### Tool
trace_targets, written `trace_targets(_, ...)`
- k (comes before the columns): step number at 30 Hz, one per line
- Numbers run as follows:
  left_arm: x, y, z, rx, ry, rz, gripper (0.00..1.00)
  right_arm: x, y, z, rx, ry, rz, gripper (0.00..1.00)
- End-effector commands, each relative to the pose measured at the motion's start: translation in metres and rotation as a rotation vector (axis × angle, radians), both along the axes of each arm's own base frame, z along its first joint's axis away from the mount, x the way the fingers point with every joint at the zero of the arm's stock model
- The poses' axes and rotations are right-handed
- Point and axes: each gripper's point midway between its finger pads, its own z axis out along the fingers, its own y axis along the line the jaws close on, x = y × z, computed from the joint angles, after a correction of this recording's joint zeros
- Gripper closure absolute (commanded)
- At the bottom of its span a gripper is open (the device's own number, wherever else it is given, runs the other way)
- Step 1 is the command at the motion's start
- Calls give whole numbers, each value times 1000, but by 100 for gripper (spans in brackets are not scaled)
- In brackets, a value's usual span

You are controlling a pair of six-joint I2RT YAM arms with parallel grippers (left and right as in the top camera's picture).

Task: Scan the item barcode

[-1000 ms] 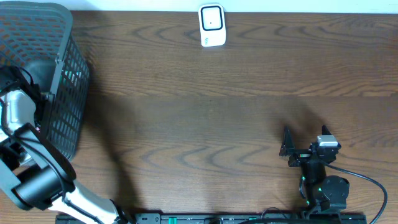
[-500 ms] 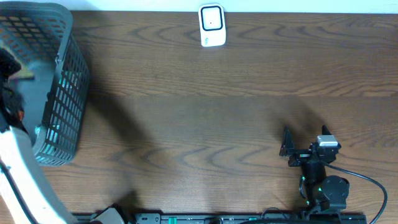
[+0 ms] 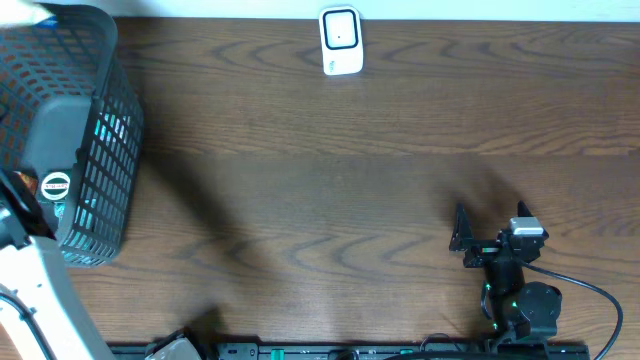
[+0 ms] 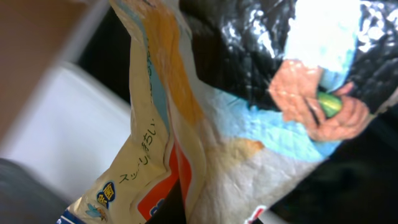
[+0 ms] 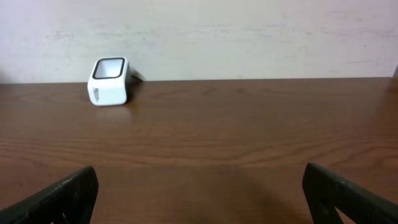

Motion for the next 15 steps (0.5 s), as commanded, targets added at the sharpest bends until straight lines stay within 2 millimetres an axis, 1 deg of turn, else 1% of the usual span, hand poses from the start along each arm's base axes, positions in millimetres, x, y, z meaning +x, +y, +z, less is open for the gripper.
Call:
trace_targets(1, 6, -58, 11, -135, -27, -250, 93, 0, 3, -1, 14, 2, 14, 1)
trace_targets(3, 12, -90, 8, -133, -7, -353, 93, 0, 3, -1, 14, 2, 14, 1)
trace_targets(4, 15, -102, 5, -139, 7, -391, 93, 0, 3, -1, 14, 1, 14, 1)
trace_targets(7, 22, -151, -14, -179, 98, -527, 92, 0, 3, -1, 14, 1, 14, 1)
trace_targets(8, 23, -166, -23, -195, 136, -563, 93, 0, 3, -1, 14, 1, 14, 1)
trace_targets(12, 26, -231, -66, -258, 328, -719, 92, 0, 3, -1, 14, 2, 14, 1)
trace_targets(15, 27, -273, -102, -267, 468, -794, 92, 0, 3, -1, 14, 1, 14, 1)
